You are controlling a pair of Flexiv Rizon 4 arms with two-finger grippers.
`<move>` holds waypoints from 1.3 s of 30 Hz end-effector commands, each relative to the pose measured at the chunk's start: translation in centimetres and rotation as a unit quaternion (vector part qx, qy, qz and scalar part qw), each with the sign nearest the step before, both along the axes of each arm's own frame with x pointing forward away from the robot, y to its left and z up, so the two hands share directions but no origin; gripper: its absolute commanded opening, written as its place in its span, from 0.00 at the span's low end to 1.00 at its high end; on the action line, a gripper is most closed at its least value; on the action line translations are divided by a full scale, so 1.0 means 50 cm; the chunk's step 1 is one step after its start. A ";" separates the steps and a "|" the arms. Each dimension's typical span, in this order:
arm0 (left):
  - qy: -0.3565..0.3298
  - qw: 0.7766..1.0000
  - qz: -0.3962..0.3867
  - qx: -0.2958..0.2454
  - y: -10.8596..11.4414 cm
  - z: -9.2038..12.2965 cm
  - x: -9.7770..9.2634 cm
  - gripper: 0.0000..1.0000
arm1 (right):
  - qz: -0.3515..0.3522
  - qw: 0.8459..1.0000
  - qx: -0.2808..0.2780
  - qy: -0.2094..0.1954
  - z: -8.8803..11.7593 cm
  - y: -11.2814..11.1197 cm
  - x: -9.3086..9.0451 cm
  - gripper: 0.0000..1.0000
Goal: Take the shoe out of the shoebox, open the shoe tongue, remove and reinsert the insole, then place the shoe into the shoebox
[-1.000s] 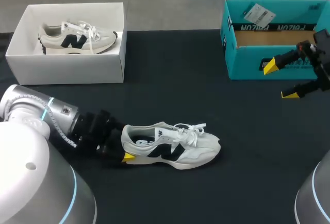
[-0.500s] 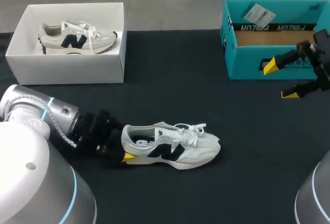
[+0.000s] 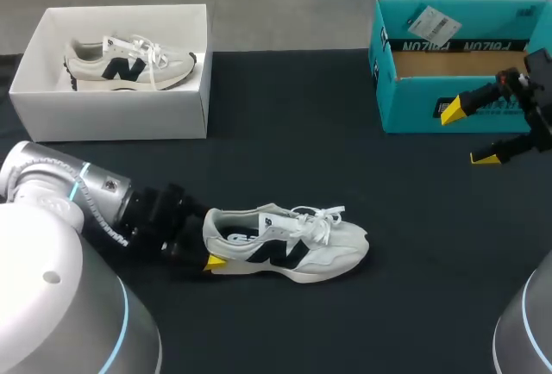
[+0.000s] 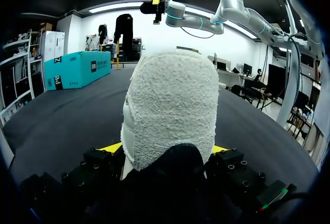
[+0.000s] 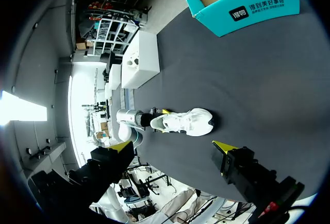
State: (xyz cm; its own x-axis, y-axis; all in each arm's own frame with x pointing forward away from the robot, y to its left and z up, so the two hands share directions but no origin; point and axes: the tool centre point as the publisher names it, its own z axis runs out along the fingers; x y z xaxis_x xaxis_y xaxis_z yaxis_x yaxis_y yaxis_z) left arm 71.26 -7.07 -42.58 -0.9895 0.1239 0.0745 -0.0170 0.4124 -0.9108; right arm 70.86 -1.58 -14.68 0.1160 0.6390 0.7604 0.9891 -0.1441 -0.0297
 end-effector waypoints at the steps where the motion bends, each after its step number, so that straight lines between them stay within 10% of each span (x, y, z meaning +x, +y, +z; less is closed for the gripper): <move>1: 0.000 1.000 0.001 0.001 -0.002 -0.002 0.000 0.00 | -0.001 1.000 -0.001 0.000 -0.001 0.001 -0.001 1.00; 39: 0.000 1.000 0.001 0.001 -0.002 -0.002 0.000 0.00 | 0.020 0.987 -0.159 0.014 -0.083 0.229 0.009 1.00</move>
